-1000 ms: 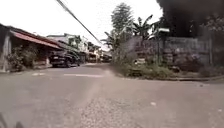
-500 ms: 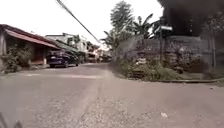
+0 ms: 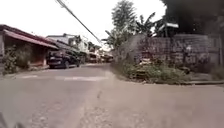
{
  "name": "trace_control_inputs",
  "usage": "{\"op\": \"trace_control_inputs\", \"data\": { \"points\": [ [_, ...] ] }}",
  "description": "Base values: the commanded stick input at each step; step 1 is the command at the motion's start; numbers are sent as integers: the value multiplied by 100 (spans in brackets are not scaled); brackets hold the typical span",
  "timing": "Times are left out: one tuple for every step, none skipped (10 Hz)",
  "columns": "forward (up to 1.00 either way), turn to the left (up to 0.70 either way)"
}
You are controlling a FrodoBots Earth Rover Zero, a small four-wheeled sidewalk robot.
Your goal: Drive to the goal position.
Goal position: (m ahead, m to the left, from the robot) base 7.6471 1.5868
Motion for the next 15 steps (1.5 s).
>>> {"op": "trace_control_inputs", "data": {
  "points": [
    [70,35],
    [70,23],
    [70,0],
    [70,0],
    [70,0],
    [70,0],
    [70,0],
    [70,0],
    [70,0],
    [70,0],
    [70,0],
    [70,0],
    [70,0],
    [70,0],
    [70,0]
  ]
}}
